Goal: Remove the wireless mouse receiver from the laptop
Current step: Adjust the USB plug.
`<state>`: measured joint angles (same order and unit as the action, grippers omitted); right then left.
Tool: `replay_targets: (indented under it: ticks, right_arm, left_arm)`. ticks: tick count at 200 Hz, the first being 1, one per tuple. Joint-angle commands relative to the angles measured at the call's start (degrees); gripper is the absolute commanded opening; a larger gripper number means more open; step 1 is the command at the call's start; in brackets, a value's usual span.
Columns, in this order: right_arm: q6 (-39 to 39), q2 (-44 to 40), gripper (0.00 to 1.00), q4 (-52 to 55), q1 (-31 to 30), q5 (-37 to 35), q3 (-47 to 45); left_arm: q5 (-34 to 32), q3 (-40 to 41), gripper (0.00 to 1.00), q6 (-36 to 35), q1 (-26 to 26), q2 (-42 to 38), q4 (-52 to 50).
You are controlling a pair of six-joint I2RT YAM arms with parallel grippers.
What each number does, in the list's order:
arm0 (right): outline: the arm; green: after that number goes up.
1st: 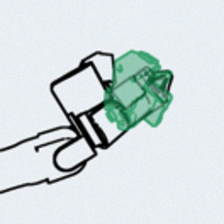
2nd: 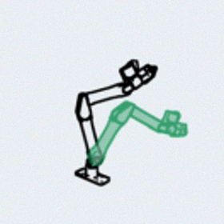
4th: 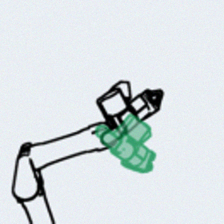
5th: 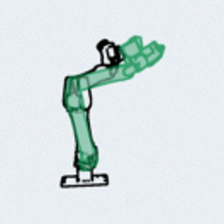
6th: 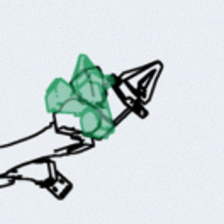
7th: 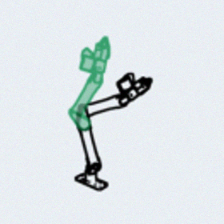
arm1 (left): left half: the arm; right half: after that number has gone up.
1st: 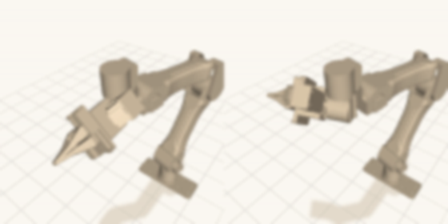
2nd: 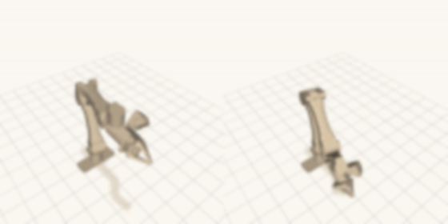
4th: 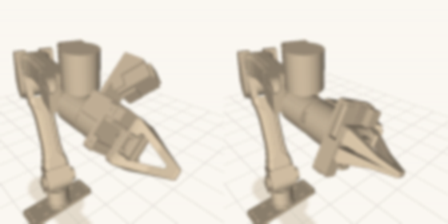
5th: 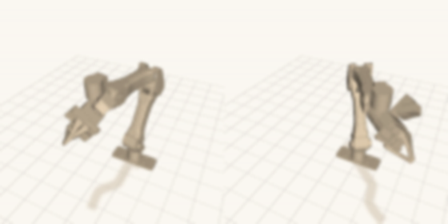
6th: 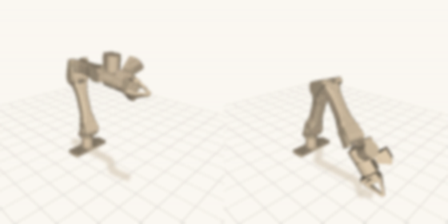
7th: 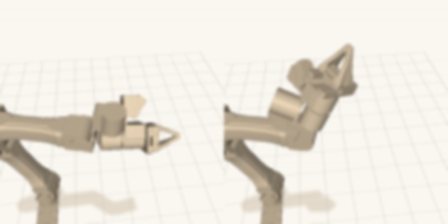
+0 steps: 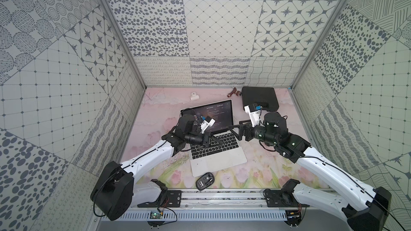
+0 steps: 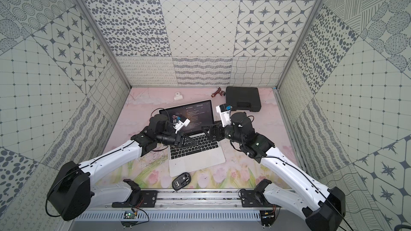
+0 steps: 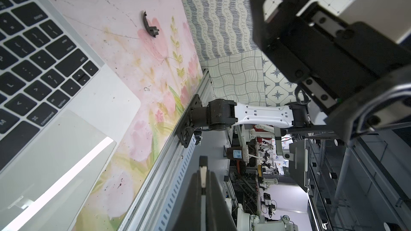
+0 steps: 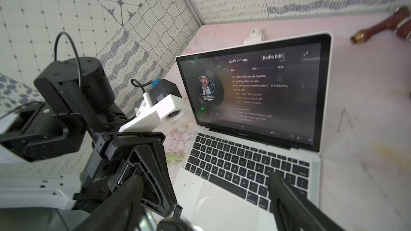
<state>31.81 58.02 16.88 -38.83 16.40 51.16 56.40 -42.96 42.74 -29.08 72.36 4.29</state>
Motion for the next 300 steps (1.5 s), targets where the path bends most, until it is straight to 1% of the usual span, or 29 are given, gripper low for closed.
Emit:
replay_targets:
  ticks: [1,20,36,43,49,57,66,73,75,83,85,88,94,103,122,132,153,162,169,178,198,216,233,243,253,264,281,300]
  right_arm:
    - [22.31,0.56,0.92,0.16,0.51,11.04,0.96]
    - [30.99,0.00,0.92,-1.31,2.41,15.98,0.01]
    - [36.74,-1.45,0.91,-4.11,3.71,18.37,-1.93]
    - [38.22,-2.29,0.90,-5.16,4.24,18.91,-2.51]
    - [38.07,-3.13,0.89,-6.04,4.45,18.84,-2.78]
    - [35.00,-4.28,0.88,-7.51,4.48,18.38,-2.75]
    - [31.24,-5.90,0.88,-6.93,4.42,16.87,-2.50]
    - [28.84,-7.06,0.88,-6.44,4.51,15.73,-2.56]
    - [28.11,-7.44,0.88,-6.49,4.54,15.49,-2.55]
    - [24.74,-8.54,0.87,-7.42,4.50,15.31,-2.68]
    - [23.85,-8.73,0.87,-7.42,4.47,15.26,-2.61]
    - [22.39,-8.99,0.87,-7.01,4.49,15.01,-2.43]
    - [19.48,-9.58,0.86,-5.50,4.47,14.30,-1.77]
    - [13.73,-10.53,0.84,-4.83,4.09,14.09,-1.06]
    - [1.79,-12.99,0.83,-4.61,2.55,11.28,-1.20]
    - [-7.08,-14.50,0.83,-5.05,0.83,10.31,-1.90]
    - [-25.54,-16.58,0.81,-0.63,-3.35,3.12,-2.14]
    - [-30.66,-17.31,0.77,0.14,-4.67,0.75,-2.45]
    - [-34.67,-17.75,0.70,0.82,-5.44,-0.26,-2.52]
    - [-38.69,-18.60,0.68,0.46,-6.00,0.46,-2.84]
    - [-42.55,-20.57,0.61,-2.43,-6.12,1.71,-2.65]
    - [-45.28,-21.09,0.57,-2.41,-6.22,2.79,-0.30]
    - [-47.29,-20.63,0.57,-1.88,-6.23,4.80,1.42]
    - [-47.72,-20.01,0.57,-1.63,-6.25,6.11,2.52]
    - [-47.61,-19.30,0.54,-1.42,-6.58,6.24,3.78]
    - [-48.57,-19.00,0.52,-1.87,-7.46,6.00,4.72]
    - [-50.26,-18.87,0.52,-3.66,-8.80,4.29,5.67]
    - [-51.72,-16.83,0.52,-2.44,-8.85,5.32,8.28]
  left_arm:
    - [6.57,-3.23,0.00,-6.03,0.43,0.41,4.81]
    - [7.74,-4.95,0.00,-11.98,0.43,0.14,1.49]
    - [9.62,-5.70,0.00,-17.95,0.51,-0.23,-1.17]
    - [8.94,-6.41,0.00,-18.96,0.85,-0.21,-3.07]
    - [9.04,-6.88,0.00,-18.00,1.43,0.48,-3.49]
    - [11.79,-7.89,0.00,-13.97,2.55,2.24,-2.23]
    - [16.20,-8.68,0.00,-6.40,4.12,5.67,2.69]
    - [19.50,-7.91,0.00,1.88,4.47,7.96,11.22]
    - [20.14,-7.57,0.00,3.88,4.47,8.50,14.37]
    - [22.48,-5.93,0.00,15.62,3.92,10.24,28.22]
    - [22.82,-5.67,0.00,17.46,3.76,10.56,31.01]
    - [23.21,-5.44,0.00,20.90,3.56,10.99,34.10]
    - [23.92,-5.63,0.00,24.96,3.17,11.67,37.57]
    - [24.44,-6.25,0.00,27.48,2.34,12.18,38.34]
    - [24.24,-8.06,0.00,26.99,0.94,12.11,33.55]
    - [23.62,-8.74,0.00,28.93,0.68,12.02,33.96]
    - [22.08,-9.16,0.00,34.57,0.28,11.27,37.24]
    - [21.12,-9.37,0.00,36.91,0.01,11.05,38.76]
    - [20.51,-9.64,0.00,39.98,-0.24,11.11,41.78]
    - [19.78,-10.15,0.00,44.71,-0.58,11.50,46.80]
    - [17.59,-12.47,0.00,54.31,-0.87,12.19,56.10]
    - [16.62,-14.93,0.00,56.67,-1.45,11.36,55.99]
    - [16.80,-17.37,0.00,57.18,-2.47,10.25,54.25]
    - [16.65,-18.62,0.00,57.57,-2.90,9.50,53.51]
    - [16.80,-19.95,0.00,57.38,-3.45,8.61,51.83]
    - [16.90,-21.20,0.00,56.46,-3.95,7.73,49.66]
    - [17.15,-22.65,0.00,53.96,-5.10,6.47,45.72]
    - [17.20,-23.43,0.00,49.69,-6.03,5.43,40.11]
